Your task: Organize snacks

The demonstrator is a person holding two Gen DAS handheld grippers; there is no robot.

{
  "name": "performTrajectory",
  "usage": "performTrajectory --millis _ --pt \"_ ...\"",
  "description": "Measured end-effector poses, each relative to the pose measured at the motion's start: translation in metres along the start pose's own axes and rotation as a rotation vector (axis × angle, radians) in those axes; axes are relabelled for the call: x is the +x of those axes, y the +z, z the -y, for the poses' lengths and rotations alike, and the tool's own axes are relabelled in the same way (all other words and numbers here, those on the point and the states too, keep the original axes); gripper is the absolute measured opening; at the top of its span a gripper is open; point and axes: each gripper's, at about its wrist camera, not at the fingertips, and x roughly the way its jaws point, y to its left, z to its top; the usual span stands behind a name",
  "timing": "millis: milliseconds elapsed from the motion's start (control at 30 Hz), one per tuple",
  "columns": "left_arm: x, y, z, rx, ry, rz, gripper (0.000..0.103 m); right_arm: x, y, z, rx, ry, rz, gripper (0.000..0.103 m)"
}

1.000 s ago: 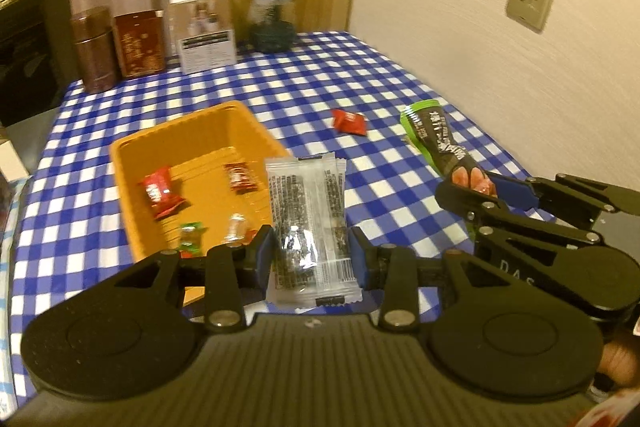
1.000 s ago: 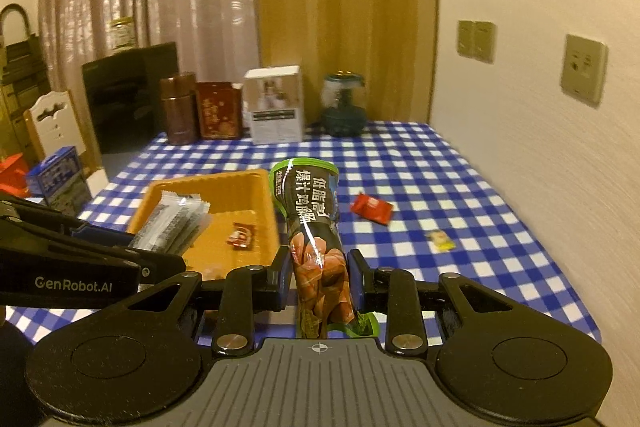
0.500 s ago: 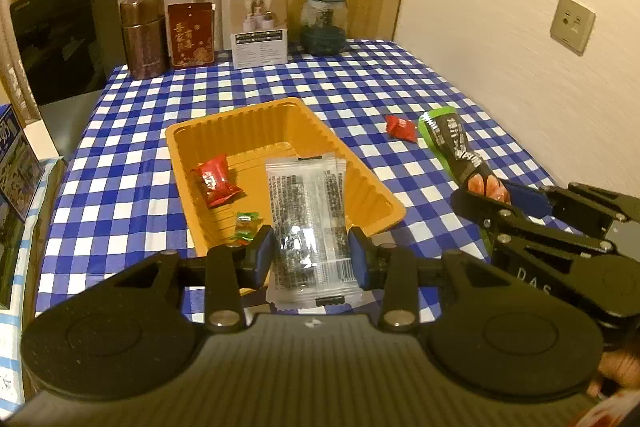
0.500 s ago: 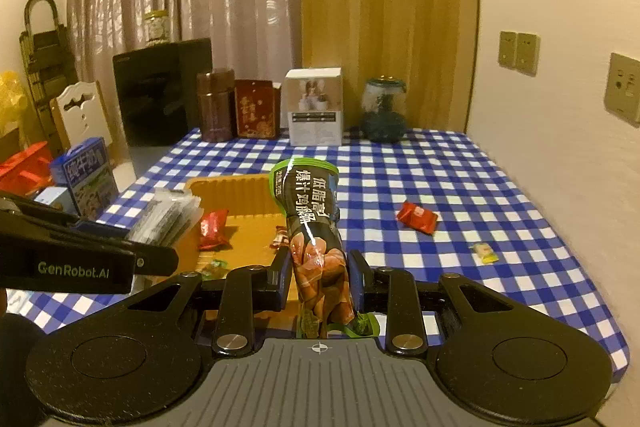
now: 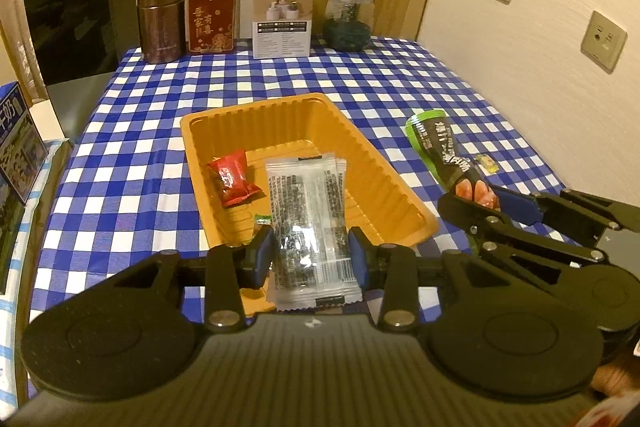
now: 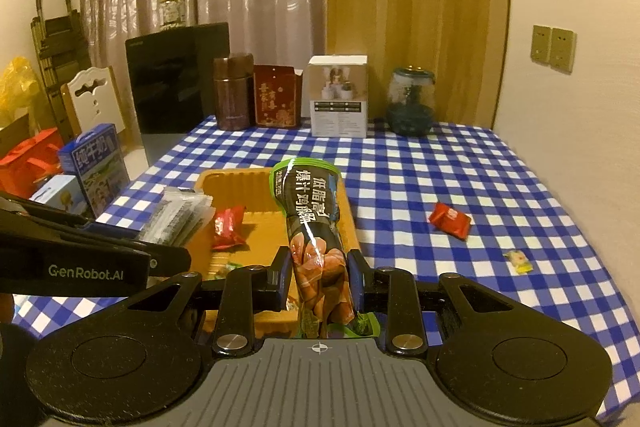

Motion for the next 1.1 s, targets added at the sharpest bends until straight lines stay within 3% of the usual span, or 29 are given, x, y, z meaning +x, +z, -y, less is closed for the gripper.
performTrajectory --millis 1100 --pt "0.086 0.031 -0.037 -0.065 0.052 -0.055 0.036 0.113 0.027 -0.003 -0.051 0.052 -0.061 0.030"
